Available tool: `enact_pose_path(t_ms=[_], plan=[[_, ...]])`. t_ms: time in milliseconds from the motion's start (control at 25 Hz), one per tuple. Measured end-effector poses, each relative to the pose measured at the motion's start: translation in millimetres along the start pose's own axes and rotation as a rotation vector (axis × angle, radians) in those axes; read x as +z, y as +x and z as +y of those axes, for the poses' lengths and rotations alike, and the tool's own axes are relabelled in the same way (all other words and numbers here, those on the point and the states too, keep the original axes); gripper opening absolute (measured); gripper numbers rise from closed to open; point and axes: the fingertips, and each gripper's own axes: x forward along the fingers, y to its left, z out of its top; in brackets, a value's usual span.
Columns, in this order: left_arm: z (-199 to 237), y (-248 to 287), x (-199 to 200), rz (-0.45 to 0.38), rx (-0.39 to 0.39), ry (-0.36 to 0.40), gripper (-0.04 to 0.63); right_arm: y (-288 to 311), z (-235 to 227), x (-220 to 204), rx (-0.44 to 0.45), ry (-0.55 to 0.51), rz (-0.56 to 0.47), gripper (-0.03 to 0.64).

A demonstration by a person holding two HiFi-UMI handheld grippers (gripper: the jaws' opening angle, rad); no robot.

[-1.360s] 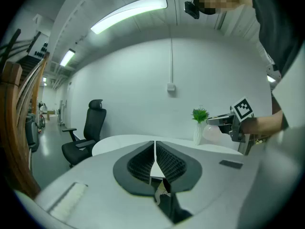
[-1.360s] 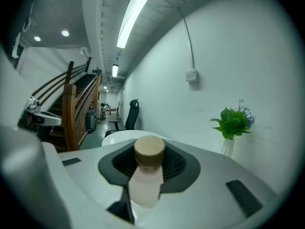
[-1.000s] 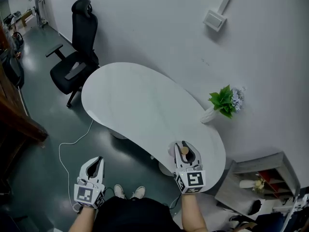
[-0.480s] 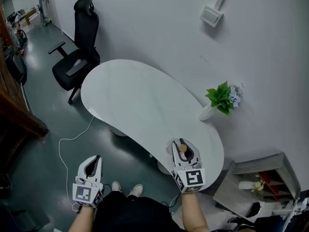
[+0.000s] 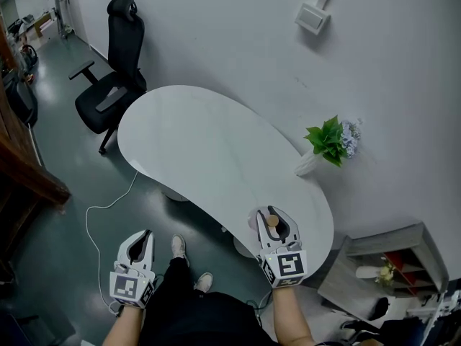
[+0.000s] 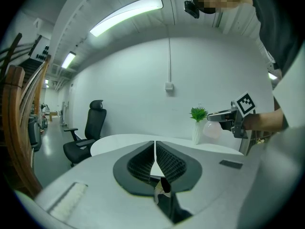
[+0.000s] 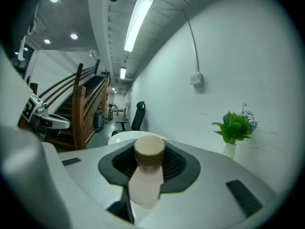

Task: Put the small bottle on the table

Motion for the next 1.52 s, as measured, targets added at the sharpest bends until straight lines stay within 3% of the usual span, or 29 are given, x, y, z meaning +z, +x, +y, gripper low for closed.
enact_pose_path(t_ms=[280,1000,1320,1520], plan=[[16,60,3,0.004,-0.091,-0.010,0.014,26,-13,9,-0.052,0.011,0.018,0.103],[117,206,46,-0.001,-0.263,-0.007,0.014,137,-25,49,-0.188,0.008,0.072,0.103],[110,238,51,0.002,-0.307,0.000,0.014,172,-26,51,-0.156,0.027,0.071,0.103],[111,242,62,0.024,-0.261,0.013,0.014,184,-35,55,-0.118,0.013,0.048,0.103]])
